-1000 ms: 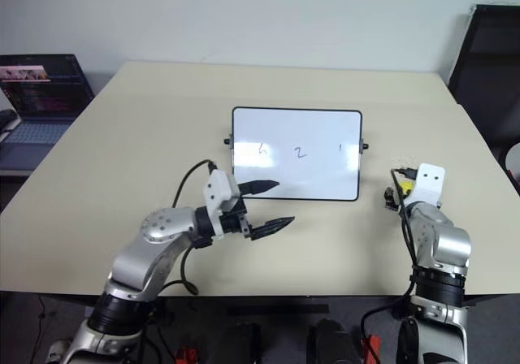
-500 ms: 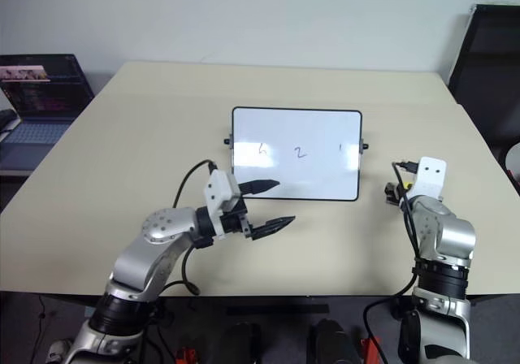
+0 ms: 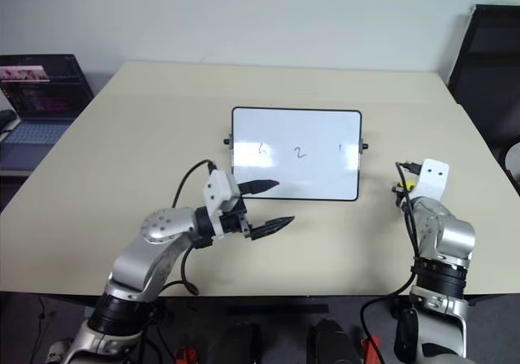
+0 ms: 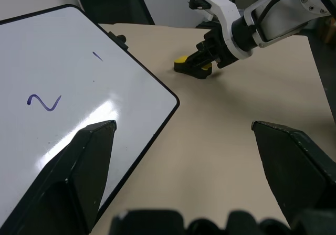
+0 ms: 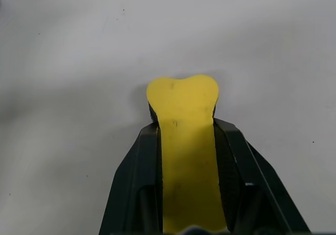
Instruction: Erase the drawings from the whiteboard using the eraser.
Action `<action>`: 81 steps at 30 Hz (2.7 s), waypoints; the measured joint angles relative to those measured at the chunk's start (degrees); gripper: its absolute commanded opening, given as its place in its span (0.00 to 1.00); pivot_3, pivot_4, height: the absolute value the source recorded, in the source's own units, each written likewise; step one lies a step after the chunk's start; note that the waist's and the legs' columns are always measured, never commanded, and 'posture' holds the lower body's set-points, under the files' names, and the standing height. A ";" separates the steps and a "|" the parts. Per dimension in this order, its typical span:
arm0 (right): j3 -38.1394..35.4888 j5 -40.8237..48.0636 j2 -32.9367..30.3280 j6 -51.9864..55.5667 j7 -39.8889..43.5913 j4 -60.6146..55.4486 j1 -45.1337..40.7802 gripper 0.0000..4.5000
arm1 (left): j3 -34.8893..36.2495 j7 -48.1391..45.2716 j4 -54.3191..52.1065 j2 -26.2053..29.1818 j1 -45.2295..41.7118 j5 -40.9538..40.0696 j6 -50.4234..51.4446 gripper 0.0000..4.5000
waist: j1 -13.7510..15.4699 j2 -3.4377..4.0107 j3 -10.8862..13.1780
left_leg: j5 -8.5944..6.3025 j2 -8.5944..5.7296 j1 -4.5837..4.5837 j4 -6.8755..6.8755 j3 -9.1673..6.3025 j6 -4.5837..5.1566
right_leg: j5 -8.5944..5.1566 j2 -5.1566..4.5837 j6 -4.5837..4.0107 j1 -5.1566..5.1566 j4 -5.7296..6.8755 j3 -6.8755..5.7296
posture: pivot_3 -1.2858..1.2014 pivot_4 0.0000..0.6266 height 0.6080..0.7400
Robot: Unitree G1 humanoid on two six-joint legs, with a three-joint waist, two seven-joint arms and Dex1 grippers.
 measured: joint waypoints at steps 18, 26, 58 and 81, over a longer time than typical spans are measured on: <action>13.26 -4.64 -2.96 -17.61 7.84 -4.65 0.53 0.22 | 2.34 9.73 5.15 -2.66 -1.81 5.04 -1.75 1.00 | -0.22 0.07 0.05 | 0.00 -0.01 -0.02 -0.01 -0.02 0.00 | -0.01 0.02 0.02 -0.02 -0.01 -0.02 | 0.52 0.24 1.00; 16.68 -6.28 -1.81 -21.51 8.74 -4.42 -0.01 0.22 | 2.52 13.53 10.10 -4.77 -3.29 8.23 -3.78 1.00 | -0.13 0.06 0.06 | 0.00 0.00 -0.07 0.01 -0.04 0.00 | 0.01 -0.04 0.03 -0.03 -0.02 -0.05 | 0.52 0.24 1.00; 21.13 -7.16 2.60 -26.21 12.52 -3.66 -2.28 0.22 | 1.82 13.25 11.77 -6.43 -5.15 10.02 -6.10 1.00 | -0.01 0.07 0.06 | 0.00 0.00 -0.09 0.02 -0.09 0.00 | 0.07 -0.05 -0.07 -0.03 0.00 -0.11 | 0.52 0.24 1.00; 25.00 -10.97 2.09 -15.34 12.21 -5.83 -2.23 0.22 | 1.75 13.43 11.21 -6.55 -5.20 10.18 -5.97 1.00 | 0.20 -0.02 -0.01 | 0.01 0.02 -0.07 0.09 -0.17 0.00 | 0.08 -0.06 -0.08 0.04 0.03 -0.17 | 0.52 0.24 1.00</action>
